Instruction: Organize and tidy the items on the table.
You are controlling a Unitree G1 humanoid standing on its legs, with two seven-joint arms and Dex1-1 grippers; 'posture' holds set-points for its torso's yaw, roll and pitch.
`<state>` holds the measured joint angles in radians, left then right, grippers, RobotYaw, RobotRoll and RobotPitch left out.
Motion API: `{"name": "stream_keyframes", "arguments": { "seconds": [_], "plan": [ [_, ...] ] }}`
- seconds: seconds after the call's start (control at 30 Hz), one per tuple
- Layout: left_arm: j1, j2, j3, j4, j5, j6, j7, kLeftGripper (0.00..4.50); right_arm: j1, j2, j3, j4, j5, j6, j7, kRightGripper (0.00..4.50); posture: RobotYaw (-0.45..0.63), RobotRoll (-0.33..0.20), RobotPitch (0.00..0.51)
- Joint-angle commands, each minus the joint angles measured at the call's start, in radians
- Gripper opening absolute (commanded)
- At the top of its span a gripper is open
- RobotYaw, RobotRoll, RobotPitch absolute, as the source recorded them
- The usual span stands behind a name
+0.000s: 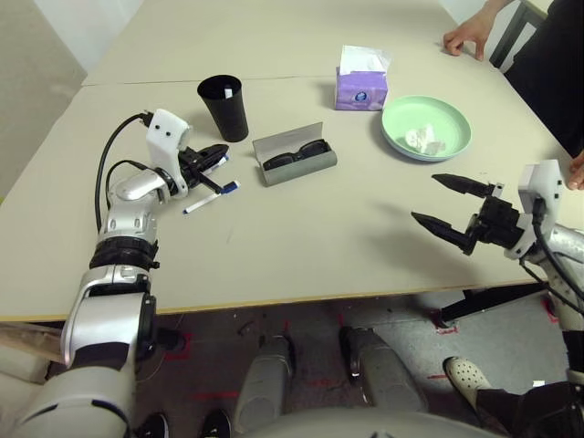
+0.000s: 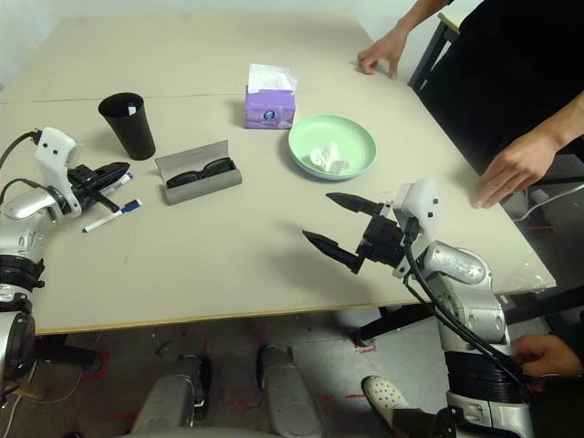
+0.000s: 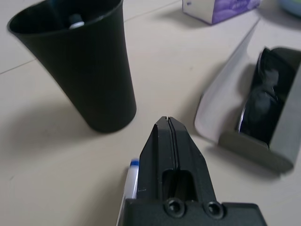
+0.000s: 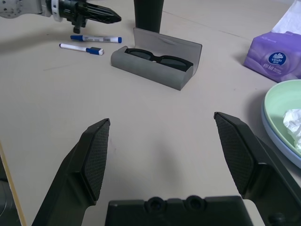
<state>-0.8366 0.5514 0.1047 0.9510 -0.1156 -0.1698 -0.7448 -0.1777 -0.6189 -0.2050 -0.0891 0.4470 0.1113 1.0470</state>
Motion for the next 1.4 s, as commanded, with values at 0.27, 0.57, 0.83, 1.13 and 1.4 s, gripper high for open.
{"name": "stream_keyframes", "arguments": {
  "seconds": [0.27,0.57,0.83,1.13,1.4],
  "plan": [
    [-0.097,-0.054,-0.009,0.159,0.037,-0.054,0.064,0.02,0.019,-0.03,-0.019,-0.056,0.032,0.032,-0.037,4.5,-0.2,0.0,0.179],
    [-0.123,-0.067,-0.01,0.213,0.054,-0.067,0.048,0.02,0.003,-0.042,-0.023,-0.088,0.048,0.061,-0.063,4.5,-0.22,0.0,0.178],
    [-0.083,-0.067,-0.041,0.193,0.068,-0.09,-0.054,0.02,0.003,-0.048,-0.029,-0.092,0.065,0.072,-0.078,4.5,-0.22,0.0,0.177],
    [-0.046,-0.033,-0.063,0.153,0.072,-0.098,-0.142,0.02,0.029,-0.048,-0.029,-0.09,0.077,0.078,-0.072,4.5,-0.21,0.0,0.176],
    [0.011,-0.006,-0.087,0.08,0.092,-0.104,-0.215,0.02,0.022,-0.043,-0.019,-0.077,0.075,0.08,-0.069,4.5,-0.21,0.0,0.177]
  ]
}}
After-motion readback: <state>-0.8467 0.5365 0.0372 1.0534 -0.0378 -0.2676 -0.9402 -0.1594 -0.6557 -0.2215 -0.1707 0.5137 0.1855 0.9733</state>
